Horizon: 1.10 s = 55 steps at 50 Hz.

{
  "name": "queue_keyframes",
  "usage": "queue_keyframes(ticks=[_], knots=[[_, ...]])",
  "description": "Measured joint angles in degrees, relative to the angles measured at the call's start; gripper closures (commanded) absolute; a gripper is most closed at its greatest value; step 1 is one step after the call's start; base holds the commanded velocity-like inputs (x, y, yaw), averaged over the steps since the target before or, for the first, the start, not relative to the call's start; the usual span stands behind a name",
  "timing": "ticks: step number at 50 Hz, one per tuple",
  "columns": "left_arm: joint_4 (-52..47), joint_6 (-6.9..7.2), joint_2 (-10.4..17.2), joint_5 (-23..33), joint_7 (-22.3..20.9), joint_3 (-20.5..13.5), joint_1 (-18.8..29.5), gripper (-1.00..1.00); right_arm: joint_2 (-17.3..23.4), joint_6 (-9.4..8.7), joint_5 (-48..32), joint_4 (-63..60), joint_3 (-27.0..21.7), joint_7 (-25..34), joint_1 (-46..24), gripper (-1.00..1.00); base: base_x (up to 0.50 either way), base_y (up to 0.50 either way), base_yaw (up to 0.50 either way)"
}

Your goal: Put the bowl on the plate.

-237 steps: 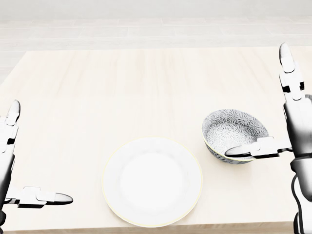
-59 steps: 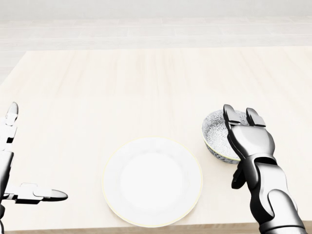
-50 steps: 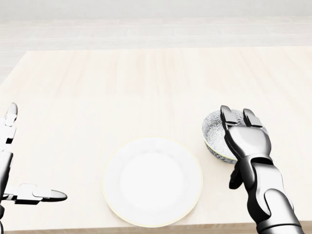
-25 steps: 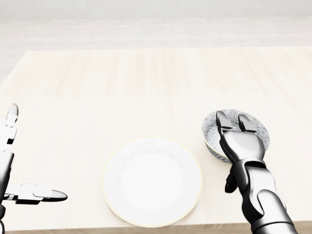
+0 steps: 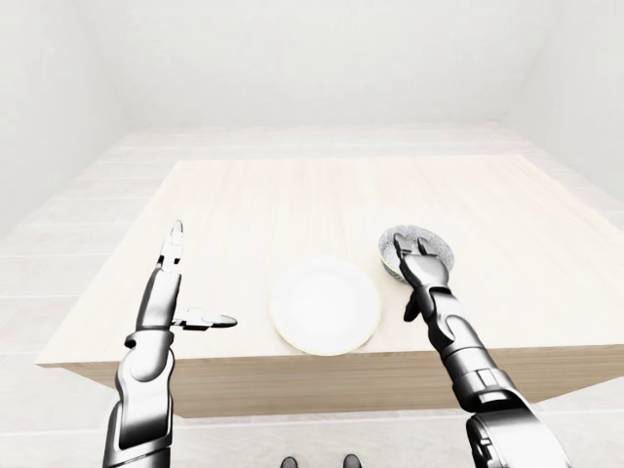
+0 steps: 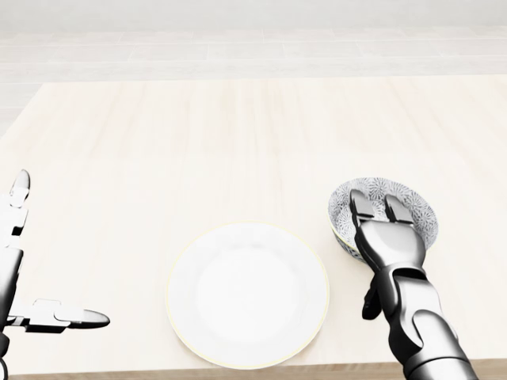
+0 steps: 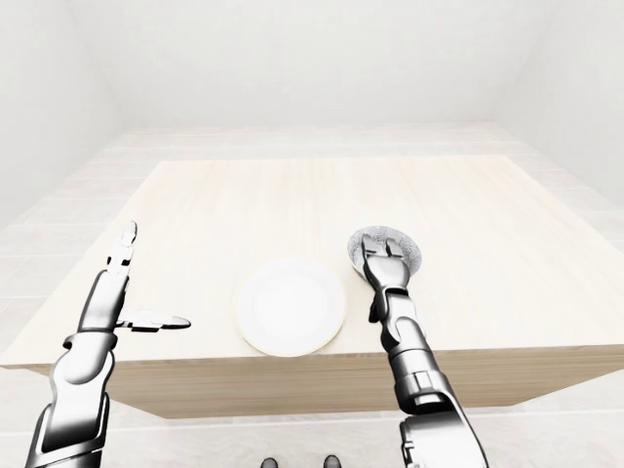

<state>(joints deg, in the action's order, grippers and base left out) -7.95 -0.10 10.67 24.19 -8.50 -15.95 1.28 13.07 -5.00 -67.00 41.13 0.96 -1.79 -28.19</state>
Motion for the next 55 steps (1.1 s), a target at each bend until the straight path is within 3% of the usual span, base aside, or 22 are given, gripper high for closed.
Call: queue_keyframes(ticks=[23, 24, 25, 26, 27, 28, 31, 55], knots=[[-0.83, 0.24, -0.16, 0.12, -0.23, 0.08, -0.23, -1.0, 0.43, 0.0, -0.06, -0.98, 0.37, 0.42, 0.75, -1.0, 0.0, 0.0, 0.0], [-0.9, 0.27, -0.17, 0.13, -0.26, 0.08, -0.24, -1.0, 0.44, 0.0, -0.11, -1.12, 0.36, 0.49, 0.8, -0.51, 0.0, 0.0, 0.0], [-0.97, 0.3, -0.19, 0.14, -0.28, 0.08, -0.26, -1.0, 0.46, 0.0, -0.18, -1.29, 0.35, 0.55, 0.87, -0.28, 0.0, 0.0, 0.0], [-1.02, 0.32, -0.2, 0.15, -0.3, 0.08, -0.27, -1.0, 0.48, 0.0, -0.23, -1.44, 0.34, 0.64, 0.94, -0.28, 0.0, 0.0, 0.0], [-1.07, 0.33, -0.21, 0.16, -0.31, 0.09, -0.28, -1.0, 0.48, 0.0, -0.29, -1.59, 0.33, 0.72, 1.01, 0.14, 0.0, 0.0, 0.0], [-1.12, 0.35, -0.22, 0.17, -0.32, 0.09, -0.3, -1.0, 0.49, 0.0, -0.34, -1.73, 0.33, 0.8, 1.08, 0.38, 0.0, 0.0, 0.0], [-1.26, 0.41, -0.25, 0.2, -0.37, 0.08, -0.33, -1.0, 0.53, 0.0, -0.51, -2.13, 0.3, 1.04, 1.28, 0.79, 0.0, 0.0, 0.0], [-1.97, 0.59, -0.25, 0.07, -0.67, -0.37, -0.54, -1.0, 0.62, 0.0, -2.85, -4.32, -0.1, 3.38, 2.13, 0.98, 0.0, 0.0, 0.0]])
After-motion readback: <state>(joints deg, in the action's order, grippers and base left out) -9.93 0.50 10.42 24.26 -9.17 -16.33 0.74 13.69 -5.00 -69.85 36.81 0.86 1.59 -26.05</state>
